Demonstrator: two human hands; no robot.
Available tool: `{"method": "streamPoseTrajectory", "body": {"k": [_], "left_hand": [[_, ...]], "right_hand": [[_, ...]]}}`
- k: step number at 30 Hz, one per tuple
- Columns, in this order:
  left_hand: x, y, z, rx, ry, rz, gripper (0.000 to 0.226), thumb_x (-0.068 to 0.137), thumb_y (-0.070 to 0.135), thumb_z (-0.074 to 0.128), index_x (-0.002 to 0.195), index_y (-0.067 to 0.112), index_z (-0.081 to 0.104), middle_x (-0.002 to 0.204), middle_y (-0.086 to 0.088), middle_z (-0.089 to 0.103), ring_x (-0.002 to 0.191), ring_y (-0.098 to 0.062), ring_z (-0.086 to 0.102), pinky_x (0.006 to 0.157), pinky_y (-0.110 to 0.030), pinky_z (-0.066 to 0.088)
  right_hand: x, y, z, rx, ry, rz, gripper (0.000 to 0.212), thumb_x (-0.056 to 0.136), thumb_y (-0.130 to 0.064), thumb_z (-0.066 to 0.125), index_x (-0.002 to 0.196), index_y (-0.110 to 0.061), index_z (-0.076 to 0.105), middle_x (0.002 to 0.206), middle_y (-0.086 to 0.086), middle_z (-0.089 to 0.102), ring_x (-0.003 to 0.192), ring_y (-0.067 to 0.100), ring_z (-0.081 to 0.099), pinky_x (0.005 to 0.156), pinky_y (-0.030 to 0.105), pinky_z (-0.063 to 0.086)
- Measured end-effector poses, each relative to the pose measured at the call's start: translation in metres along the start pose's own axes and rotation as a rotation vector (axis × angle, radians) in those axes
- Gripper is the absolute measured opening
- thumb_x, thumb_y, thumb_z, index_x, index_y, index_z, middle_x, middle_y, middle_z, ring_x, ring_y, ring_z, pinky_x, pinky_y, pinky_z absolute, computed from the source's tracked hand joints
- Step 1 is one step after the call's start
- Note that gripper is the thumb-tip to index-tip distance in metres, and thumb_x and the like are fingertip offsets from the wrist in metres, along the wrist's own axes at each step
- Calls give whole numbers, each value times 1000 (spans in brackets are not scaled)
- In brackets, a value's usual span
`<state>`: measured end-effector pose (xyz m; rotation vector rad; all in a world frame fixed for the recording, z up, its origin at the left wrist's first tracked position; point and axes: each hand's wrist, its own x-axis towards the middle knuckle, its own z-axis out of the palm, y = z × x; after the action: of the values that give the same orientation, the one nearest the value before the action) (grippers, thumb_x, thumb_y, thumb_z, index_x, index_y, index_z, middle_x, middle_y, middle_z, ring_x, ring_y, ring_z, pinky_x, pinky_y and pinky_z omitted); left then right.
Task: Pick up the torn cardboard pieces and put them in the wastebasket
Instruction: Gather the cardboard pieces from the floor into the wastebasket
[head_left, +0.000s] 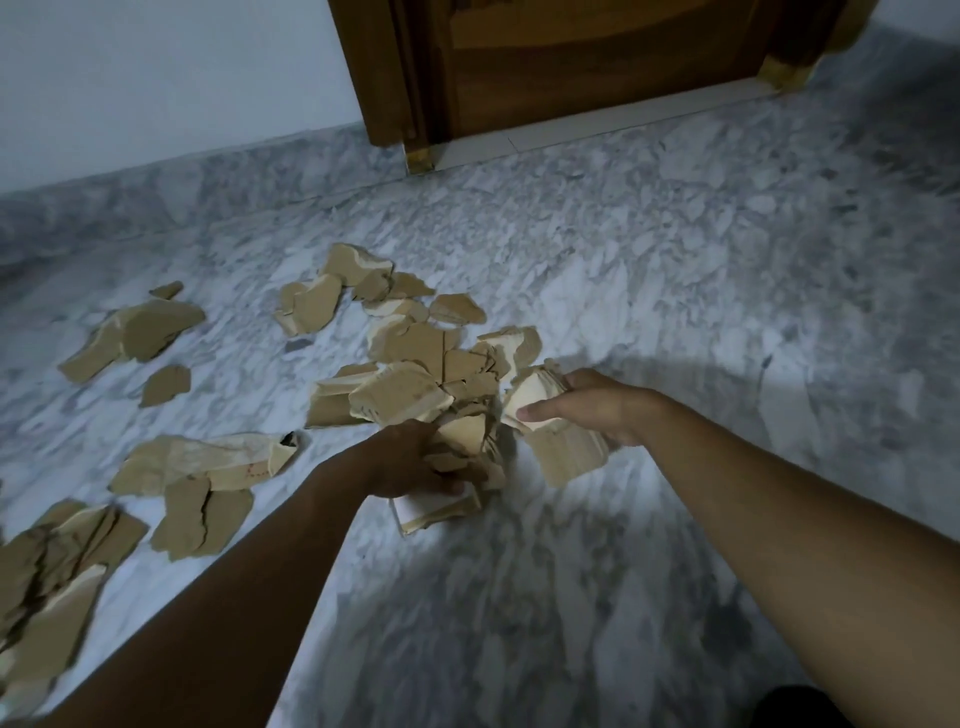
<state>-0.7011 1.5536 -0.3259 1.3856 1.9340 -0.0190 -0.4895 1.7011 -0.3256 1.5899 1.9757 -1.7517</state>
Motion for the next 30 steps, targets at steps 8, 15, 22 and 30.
{"method": "streamPoseTrajectory", "body": {"k": [8,15,22,30], "left_hand": [[-6,-37,6,-75,25,-23,36,69,56,80,98,42,65,100,12,68,97,-12,61,87,-31,51],[-13,-63,-30,-57,52,-2,34,77,49,77,103,33,63,102,6,67,94,-13,64,76,-28,54],[21,-51,-67,15,264,-39,62,55,57,78,102,18,69,104,-3,64,100,-23,64,85,-37,52],[47,-39,-39,127,462,0,59,73,56,61,117,17,63,110,-14,68,103,-34,65,84,-33,50]], "right_hand": [[7,-9,55,119,-112,-85,43,75,-27,86,113,-19,68,108,0,73,101,18,69,86,33,56],[11,-19,21,-281,24,-127,44,75,-36,84,111,-17,67,107,-2,69,95,15,64,75,27,50],[29,-15,38,-864,80,-114,66,77,-46,77,130,-16,53,128,9,60,111,27,60,86,32,49],[37,0,46,-788,108,-169,66,80,-51,73,135,-21,50,133,6,58,116,27,57,93,36,48]]}}
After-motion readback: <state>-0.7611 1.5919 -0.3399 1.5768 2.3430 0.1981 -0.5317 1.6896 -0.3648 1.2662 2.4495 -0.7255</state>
